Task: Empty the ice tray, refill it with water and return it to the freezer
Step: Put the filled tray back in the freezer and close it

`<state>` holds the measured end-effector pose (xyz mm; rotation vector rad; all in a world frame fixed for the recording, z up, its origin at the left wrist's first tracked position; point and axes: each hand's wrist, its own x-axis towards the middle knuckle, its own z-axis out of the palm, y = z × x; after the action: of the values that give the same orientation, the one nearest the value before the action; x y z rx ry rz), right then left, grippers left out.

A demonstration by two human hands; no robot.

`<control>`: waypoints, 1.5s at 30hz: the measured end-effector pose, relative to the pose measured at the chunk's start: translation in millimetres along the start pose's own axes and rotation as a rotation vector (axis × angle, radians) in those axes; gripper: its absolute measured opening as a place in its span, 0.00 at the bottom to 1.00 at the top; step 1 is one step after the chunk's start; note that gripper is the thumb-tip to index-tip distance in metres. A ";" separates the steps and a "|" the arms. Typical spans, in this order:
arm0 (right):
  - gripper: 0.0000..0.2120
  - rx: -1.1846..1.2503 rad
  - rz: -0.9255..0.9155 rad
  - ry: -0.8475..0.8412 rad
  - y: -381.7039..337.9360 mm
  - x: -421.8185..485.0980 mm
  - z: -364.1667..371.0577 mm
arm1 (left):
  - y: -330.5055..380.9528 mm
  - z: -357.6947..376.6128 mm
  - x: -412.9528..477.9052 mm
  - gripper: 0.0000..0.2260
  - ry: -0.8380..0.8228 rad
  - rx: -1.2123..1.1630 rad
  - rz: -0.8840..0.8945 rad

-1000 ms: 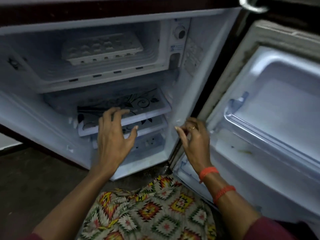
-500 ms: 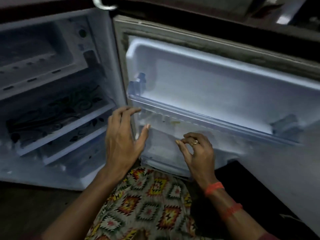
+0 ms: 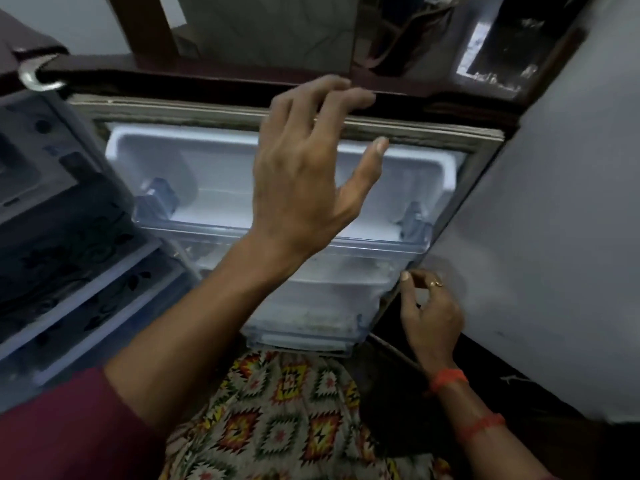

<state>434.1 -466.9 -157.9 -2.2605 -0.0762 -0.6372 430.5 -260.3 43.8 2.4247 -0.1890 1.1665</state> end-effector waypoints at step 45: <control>0.10 0.786 0.212 -0.349 -28.3 24.2 -84.2 | 129.8 -41.9 -51.3 0.12 -0.134 -0.162 -0.204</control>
<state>412.8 -509.3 -79.0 -1.5563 -0.2139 -0.0559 328.6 -361.1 69.9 2.3172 -0.0718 0.8672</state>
